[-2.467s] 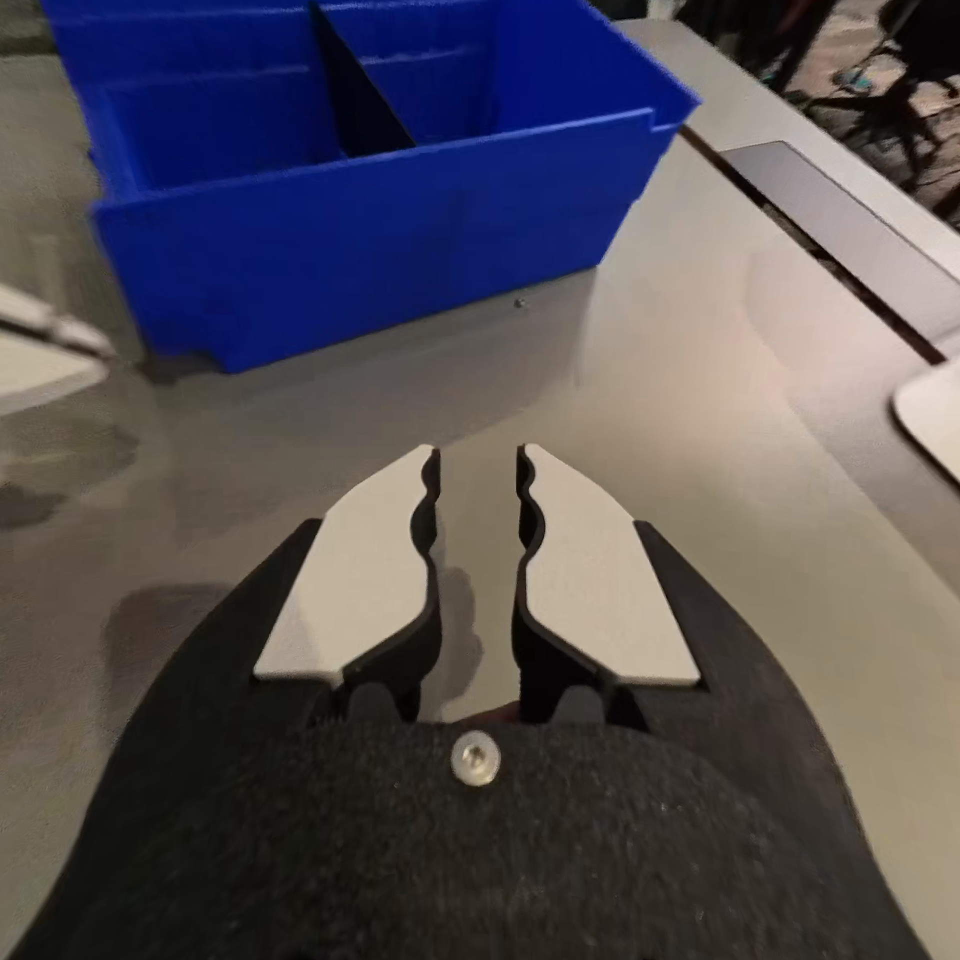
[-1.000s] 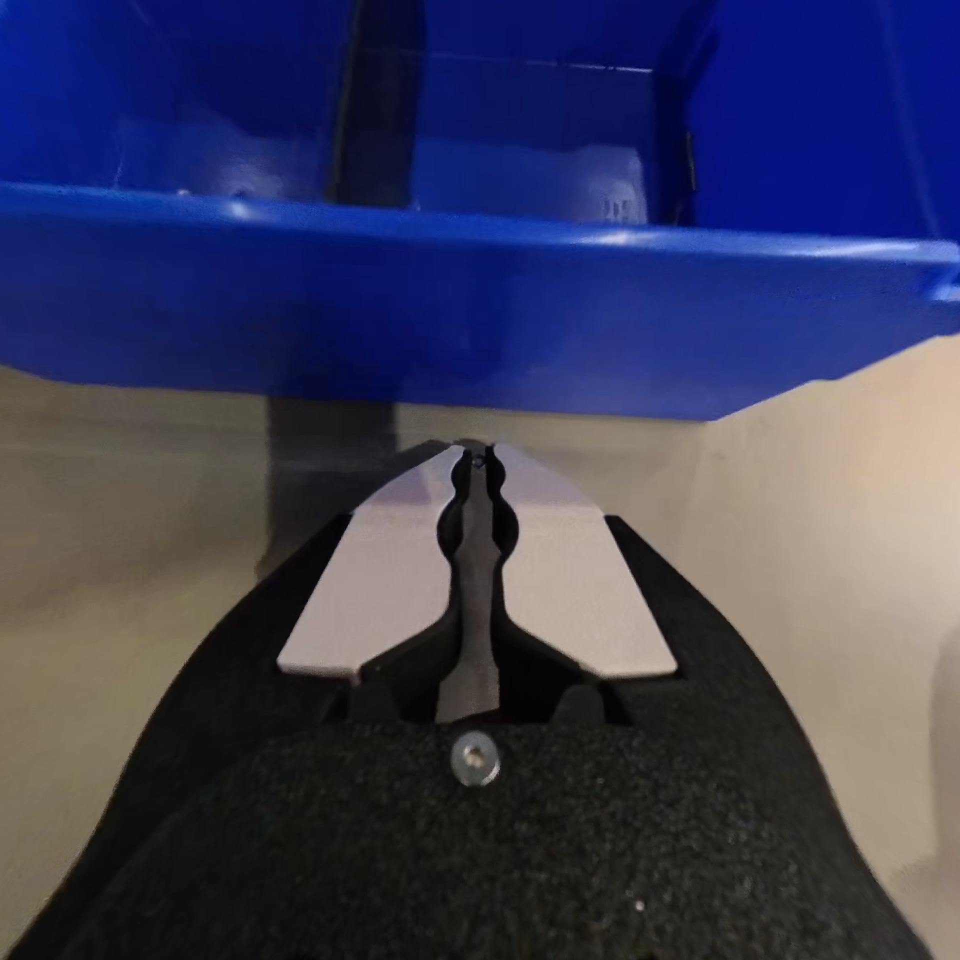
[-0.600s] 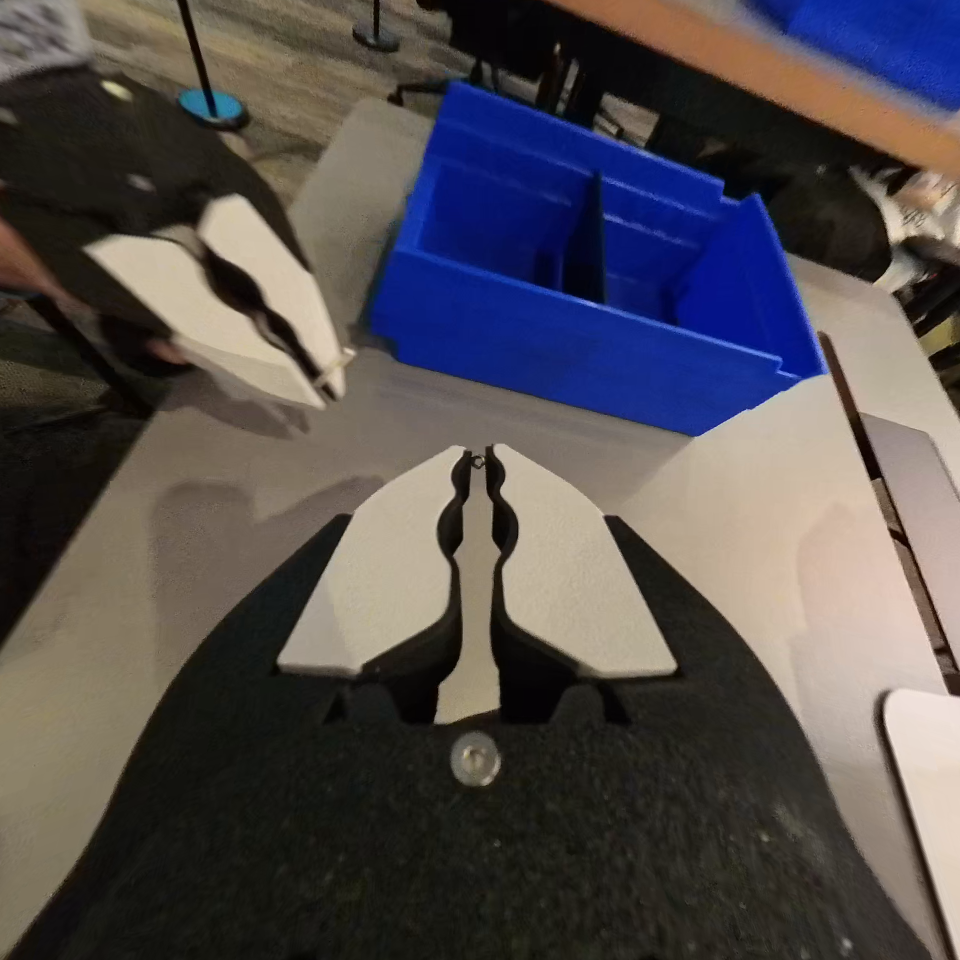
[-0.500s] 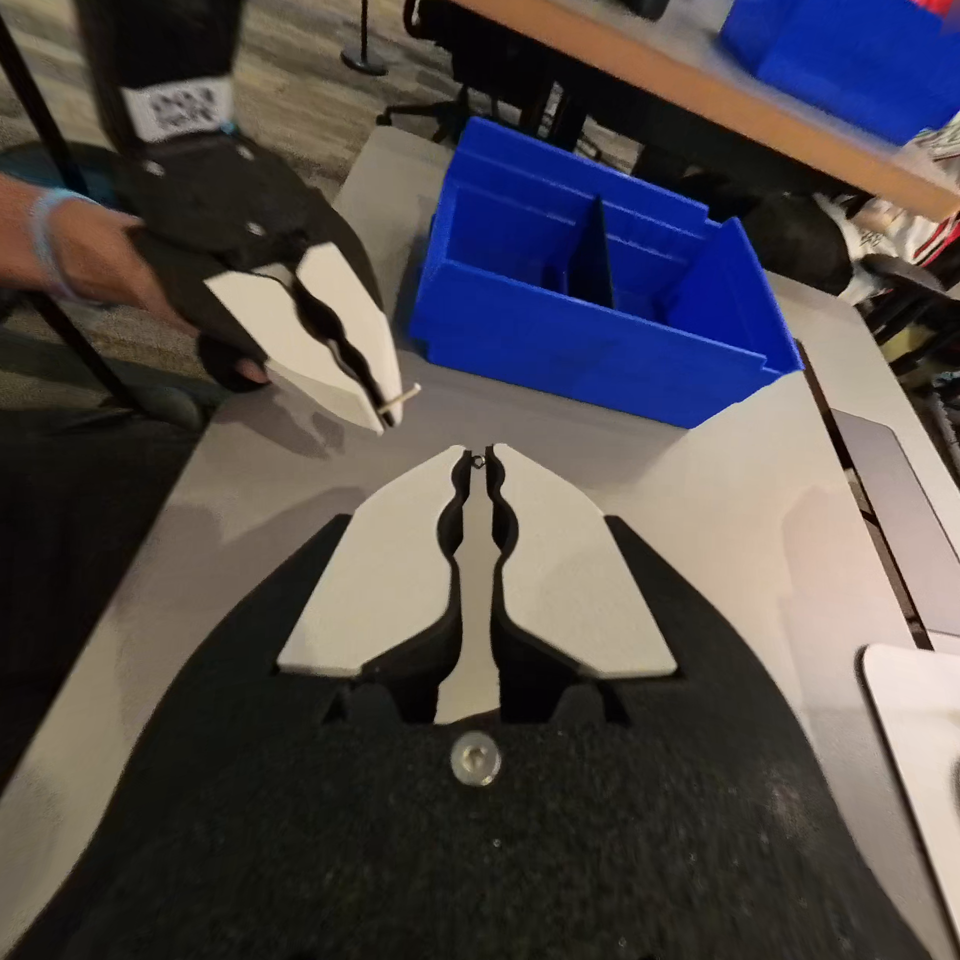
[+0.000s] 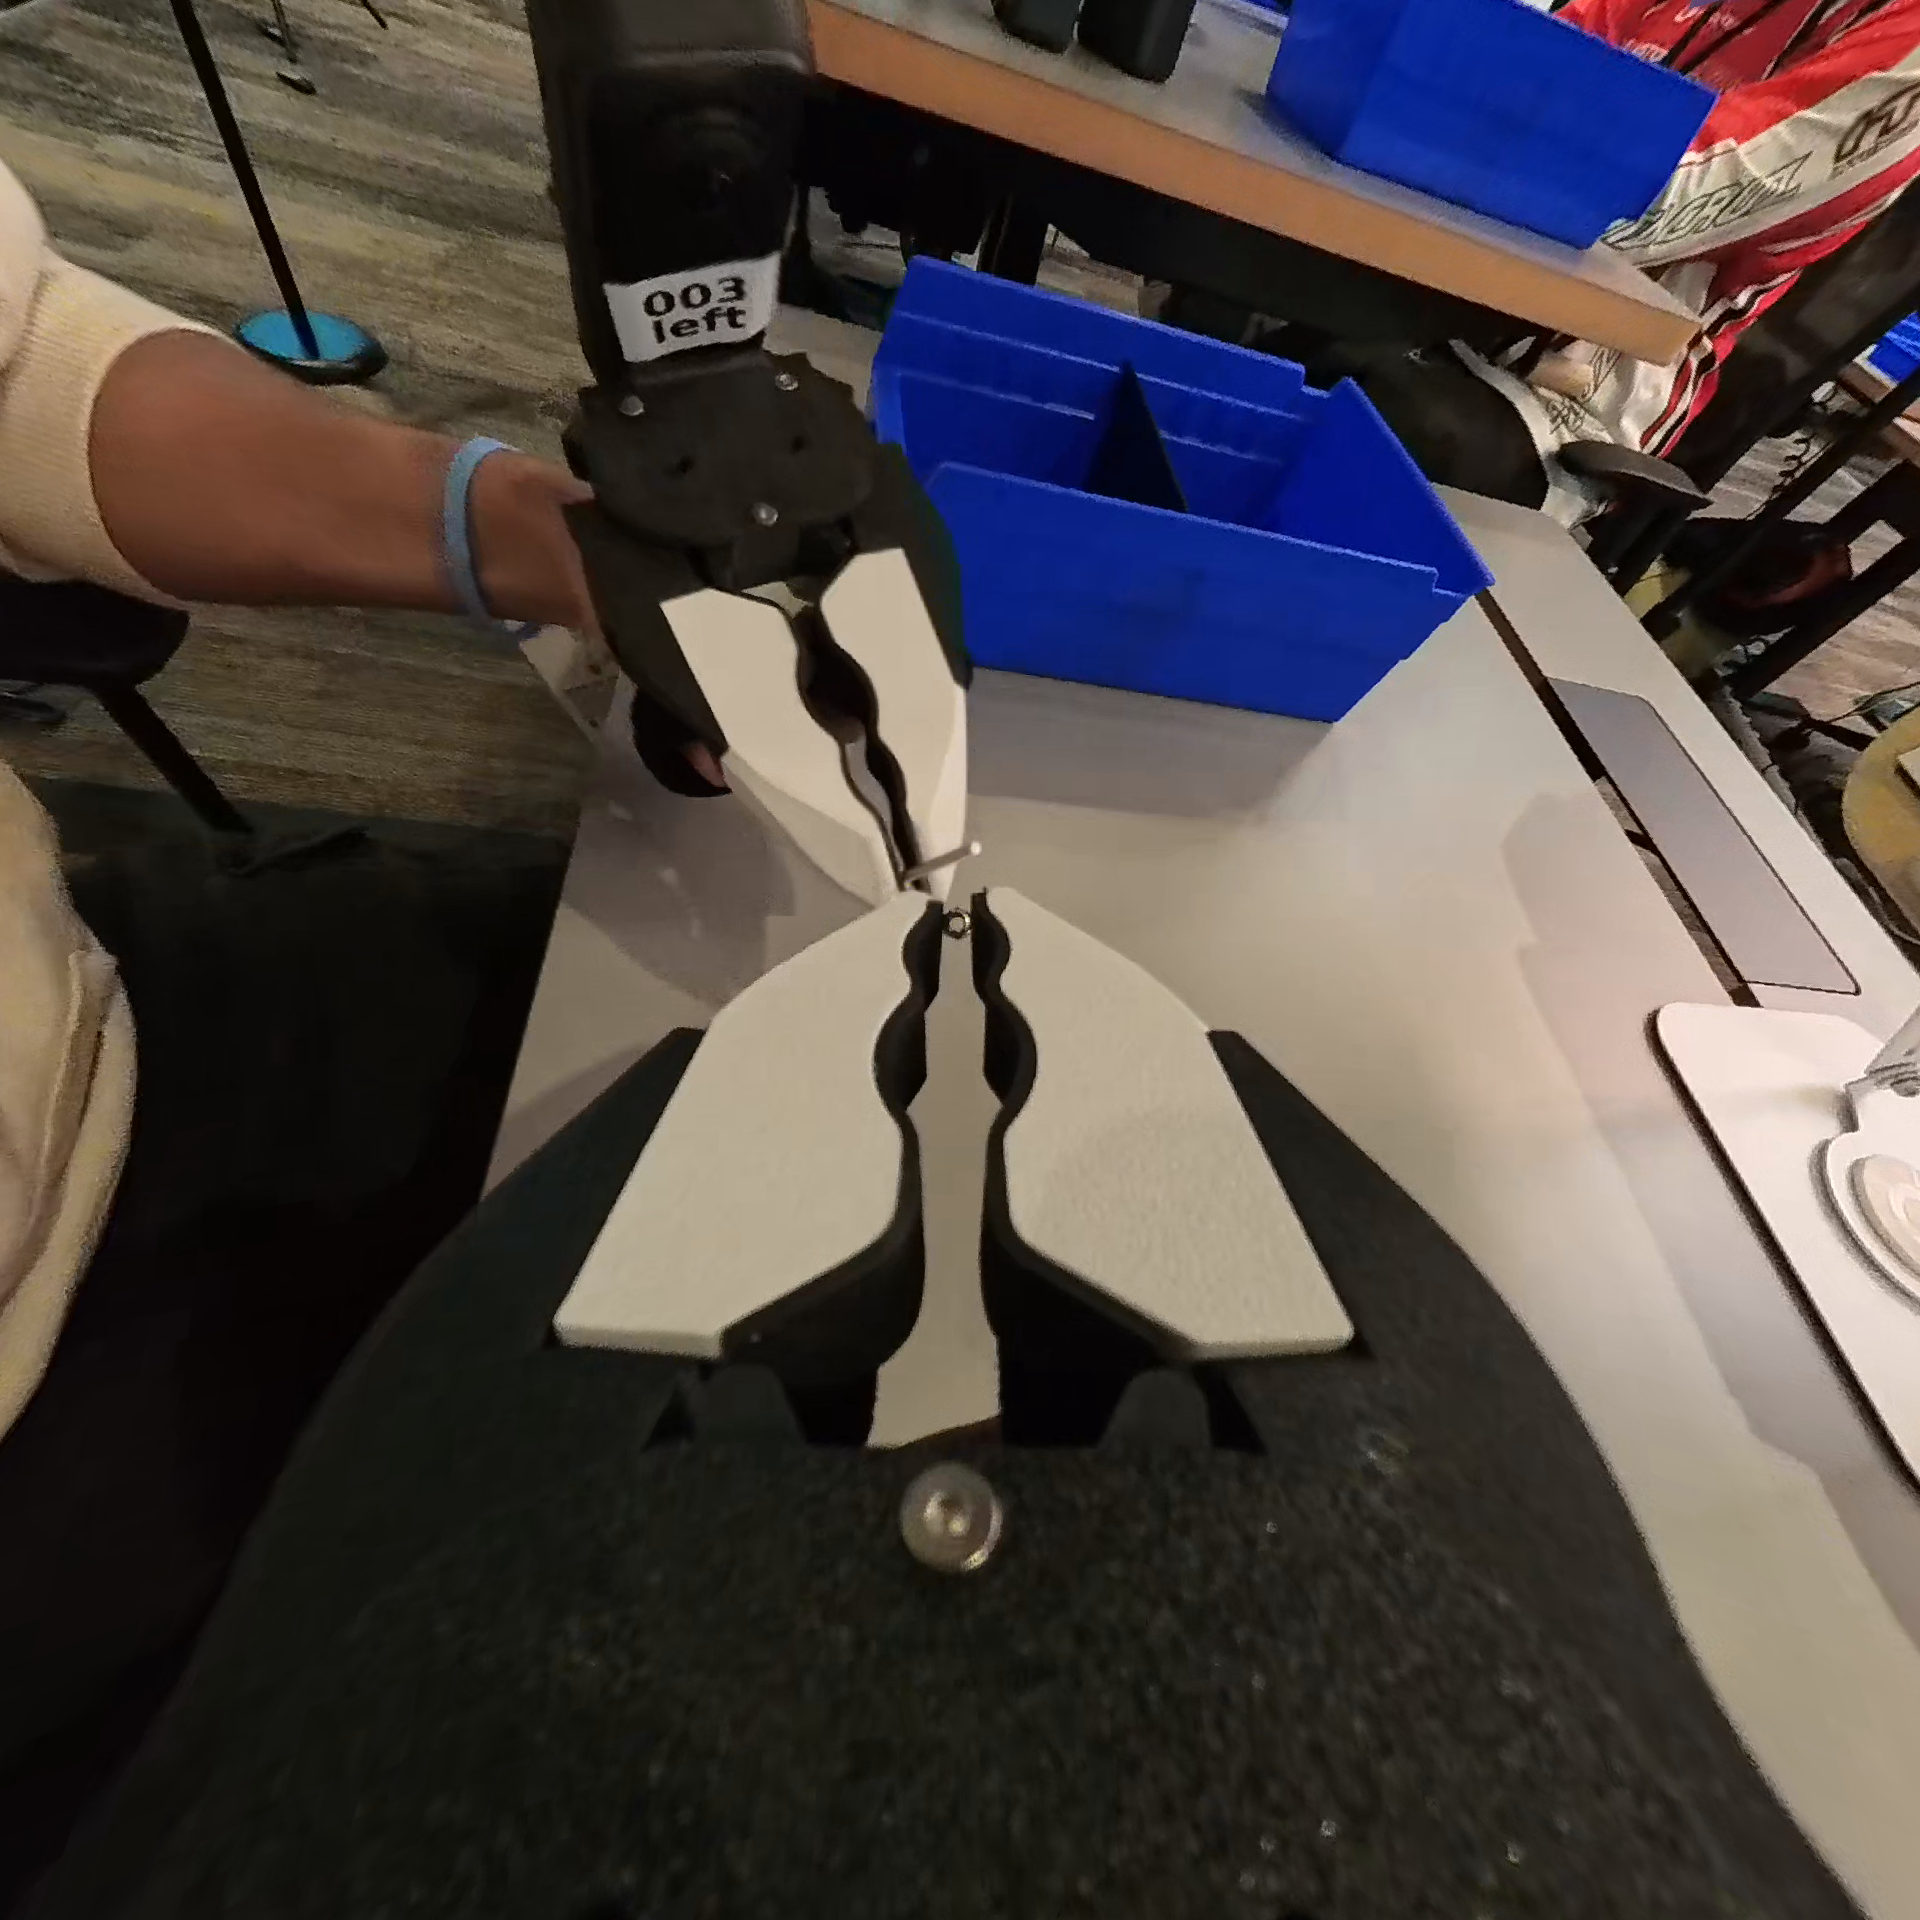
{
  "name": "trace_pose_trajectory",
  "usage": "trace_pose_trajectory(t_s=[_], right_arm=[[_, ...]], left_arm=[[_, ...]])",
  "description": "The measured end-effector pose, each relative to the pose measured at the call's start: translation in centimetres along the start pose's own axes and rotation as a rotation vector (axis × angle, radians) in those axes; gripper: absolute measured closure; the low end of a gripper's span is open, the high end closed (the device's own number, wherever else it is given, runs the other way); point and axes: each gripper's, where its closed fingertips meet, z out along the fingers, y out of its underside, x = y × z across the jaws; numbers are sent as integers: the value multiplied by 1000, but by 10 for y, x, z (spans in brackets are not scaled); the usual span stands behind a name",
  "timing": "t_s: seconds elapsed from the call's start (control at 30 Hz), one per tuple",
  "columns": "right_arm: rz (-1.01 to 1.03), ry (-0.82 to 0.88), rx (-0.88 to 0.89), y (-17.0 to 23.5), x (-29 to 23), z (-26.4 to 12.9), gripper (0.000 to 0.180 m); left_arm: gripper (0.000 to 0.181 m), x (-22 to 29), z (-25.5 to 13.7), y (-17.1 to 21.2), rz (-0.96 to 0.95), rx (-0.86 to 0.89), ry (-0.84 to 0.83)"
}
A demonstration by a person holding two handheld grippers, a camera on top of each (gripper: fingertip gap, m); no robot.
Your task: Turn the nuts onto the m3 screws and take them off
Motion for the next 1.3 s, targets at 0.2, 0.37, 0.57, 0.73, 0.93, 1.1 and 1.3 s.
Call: trace_pose_trajectory(t_s=[0.2, 0.37, 0.57, 0.73, 0.93, 1.1, 1.3], right_arm=[[-9, -30, -12, -2, -5, 1, 174], [-20, -36, -14, -4, -6, 4, 175], [-12, -60, -28, -5, -8, 6, 174], [13, -92, -37, -4, -10, 7, 174], [93, -119, -44, 2, -7, 8, 174], [132, -111, -15, 3, -4, 11, 174], [142, -115, -14, 5, -5, 15, 174]], left_arm=[[177, 11, 8, -9, 29, 7, 41], [176, 16, 9, -12, 38, 12, 57], [176, 20, 8, -15, 56, 21, 65], [176, 21, 7, -14, 65, 22, 64], [177, 18, 7, -11, 84, 15, 23], [177, 15, 7, -10, 58, 27, 7], [177, 15, 7, -10, 45, 43, 9]])
